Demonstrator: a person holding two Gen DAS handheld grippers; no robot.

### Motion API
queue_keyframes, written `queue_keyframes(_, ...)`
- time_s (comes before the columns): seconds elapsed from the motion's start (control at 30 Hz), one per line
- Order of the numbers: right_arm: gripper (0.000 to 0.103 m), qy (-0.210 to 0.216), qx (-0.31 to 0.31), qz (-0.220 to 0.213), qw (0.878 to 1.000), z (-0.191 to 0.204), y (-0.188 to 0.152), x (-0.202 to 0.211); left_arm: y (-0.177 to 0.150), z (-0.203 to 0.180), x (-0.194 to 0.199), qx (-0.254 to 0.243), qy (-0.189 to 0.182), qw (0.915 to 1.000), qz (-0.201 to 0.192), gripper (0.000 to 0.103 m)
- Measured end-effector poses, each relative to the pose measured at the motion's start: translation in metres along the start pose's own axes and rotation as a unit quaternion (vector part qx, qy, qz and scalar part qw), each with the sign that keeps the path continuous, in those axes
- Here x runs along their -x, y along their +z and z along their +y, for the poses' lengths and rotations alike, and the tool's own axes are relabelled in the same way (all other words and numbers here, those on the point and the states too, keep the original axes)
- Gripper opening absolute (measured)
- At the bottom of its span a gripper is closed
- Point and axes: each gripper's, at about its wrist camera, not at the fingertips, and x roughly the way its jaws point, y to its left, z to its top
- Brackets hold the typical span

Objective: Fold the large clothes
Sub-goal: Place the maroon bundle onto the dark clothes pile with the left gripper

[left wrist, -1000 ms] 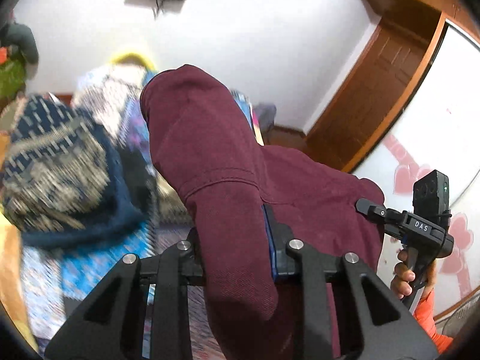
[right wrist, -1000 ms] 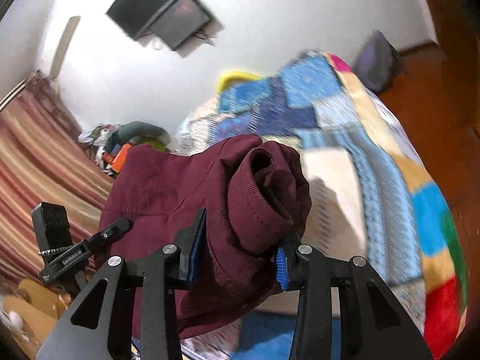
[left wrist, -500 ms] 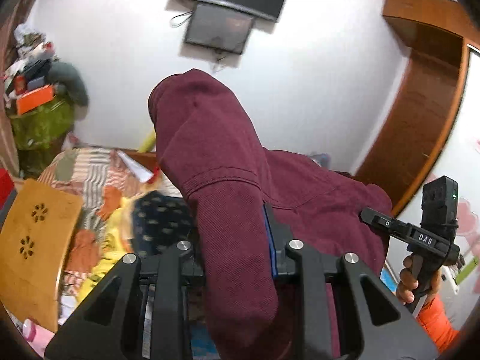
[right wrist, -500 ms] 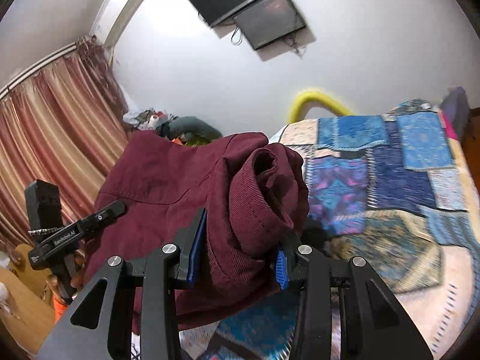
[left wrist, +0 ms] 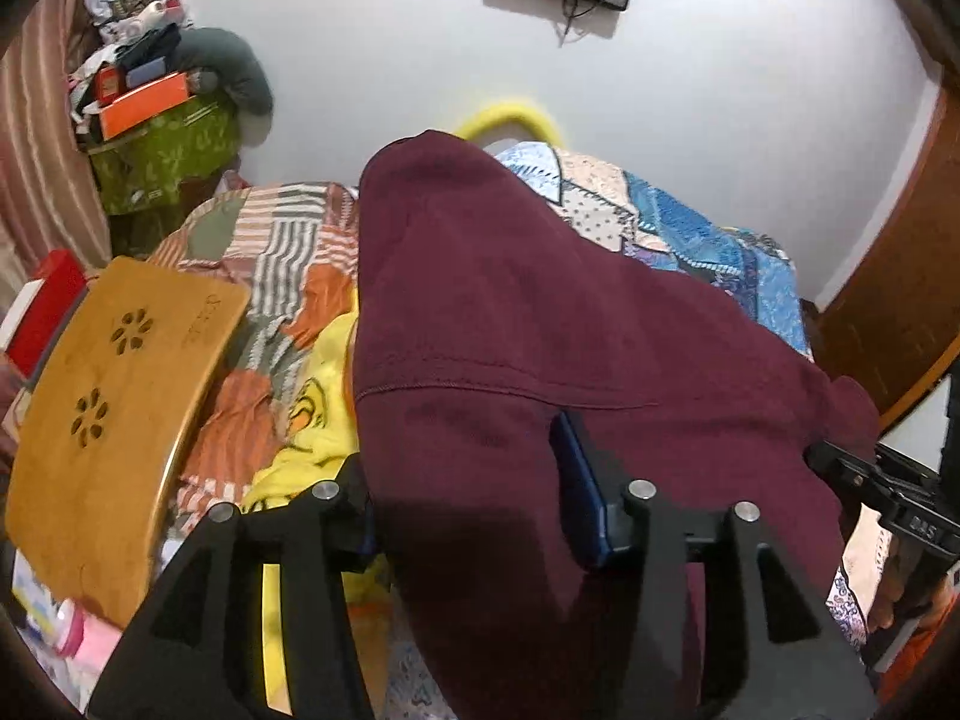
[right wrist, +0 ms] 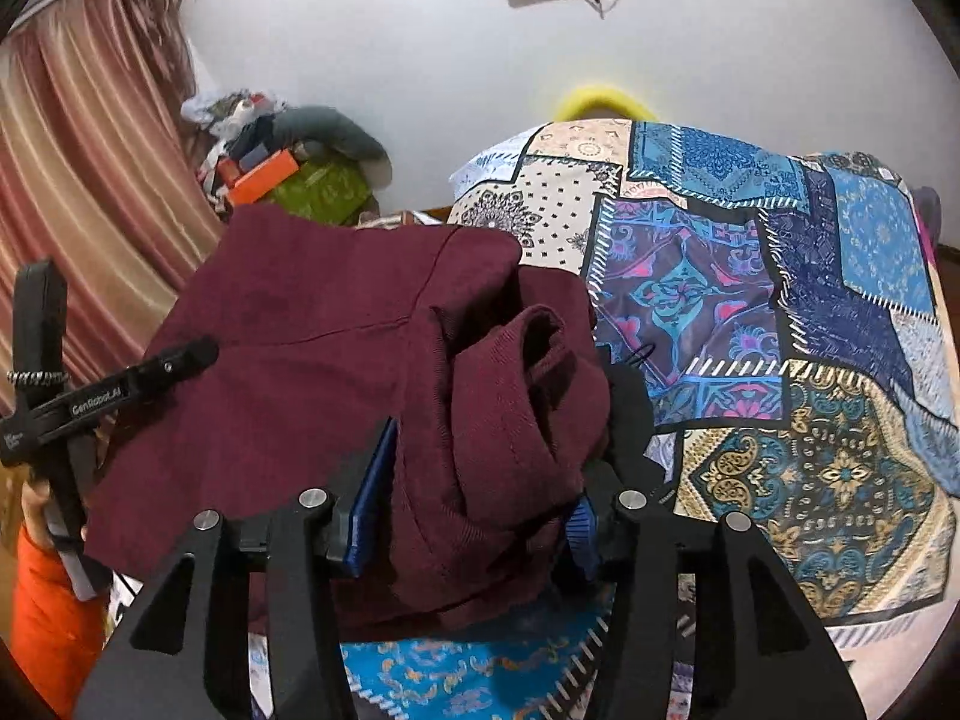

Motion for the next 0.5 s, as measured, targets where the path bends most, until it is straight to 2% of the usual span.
queue_keyframes(0.13, 0.052, -0.020, -0.012, 0.010, 1.000, 0.004, -0.004, 0.012, -0.010, -0.012, 0.025, -0.009, 0.033, 0.9994, -0.005, 0.051)
queue_keyframes(0.23, 0.052, -0.048, 0.010, 0.002, 0.999, 0.010, -0.007, 0.031, -0.017, -0.025, 0.050, -0.028, 0.062, 0.9975, -0.021, 0.051)
queue_keyframes(0.37, 0.052, -0.075, 0.051, -0.033, 0.995, 0.024, -0.004, 0.065, -0.025, -0.049, 0.094, -0.059, 0.059, 0.9948, -0.059, 0.051)
queue_keyframes(0.5, 0.052, -0.062, 0.065, -0.077, 0.993, 0.039, -0.005, 0.112, -0.037, -0.080, 0.146, -0.089, 0.050, 0.9889, -0.107, 0.051)
